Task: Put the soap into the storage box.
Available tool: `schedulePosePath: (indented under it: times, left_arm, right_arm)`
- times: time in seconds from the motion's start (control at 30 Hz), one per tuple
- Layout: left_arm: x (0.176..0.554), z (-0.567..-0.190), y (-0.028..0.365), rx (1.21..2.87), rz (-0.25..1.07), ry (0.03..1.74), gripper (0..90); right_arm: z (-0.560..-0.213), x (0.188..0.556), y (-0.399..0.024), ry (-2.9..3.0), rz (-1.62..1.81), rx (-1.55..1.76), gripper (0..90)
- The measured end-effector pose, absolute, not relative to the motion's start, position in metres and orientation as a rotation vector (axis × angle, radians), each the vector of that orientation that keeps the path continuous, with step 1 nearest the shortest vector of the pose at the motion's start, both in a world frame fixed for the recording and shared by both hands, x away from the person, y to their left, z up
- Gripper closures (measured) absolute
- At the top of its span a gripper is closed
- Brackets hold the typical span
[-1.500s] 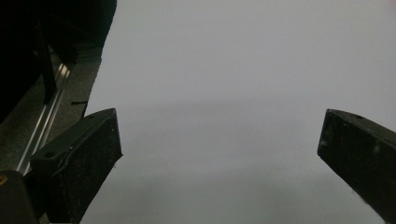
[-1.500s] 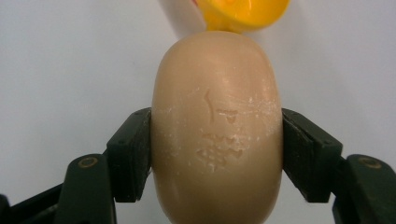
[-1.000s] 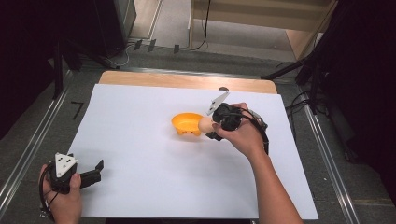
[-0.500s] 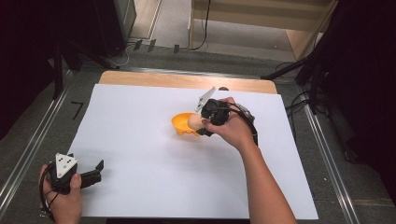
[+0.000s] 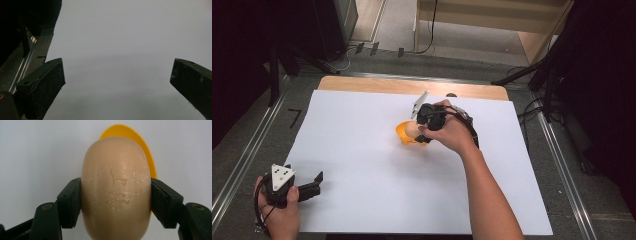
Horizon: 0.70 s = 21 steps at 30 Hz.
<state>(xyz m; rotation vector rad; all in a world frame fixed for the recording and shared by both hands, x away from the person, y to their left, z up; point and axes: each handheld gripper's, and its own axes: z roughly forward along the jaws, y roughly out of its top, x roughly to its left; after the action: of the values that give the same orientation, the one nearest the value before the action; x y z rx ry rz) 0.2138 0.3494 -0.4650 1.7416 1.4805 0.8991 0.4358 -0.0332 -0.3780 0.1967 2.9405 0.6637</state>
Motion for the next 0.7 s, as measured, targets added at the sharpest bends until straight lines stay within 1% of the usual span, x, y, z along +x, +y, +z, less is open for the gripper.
schedulePosePath:
  times: [0.7]
  left_arm:
    - [0.213,-0.465,0.350,1.734,0.893,1.468,0.0]
  right_arm:
    - [-0.396,0.456,-0.012,3.013,0.582,0.201,33.0]
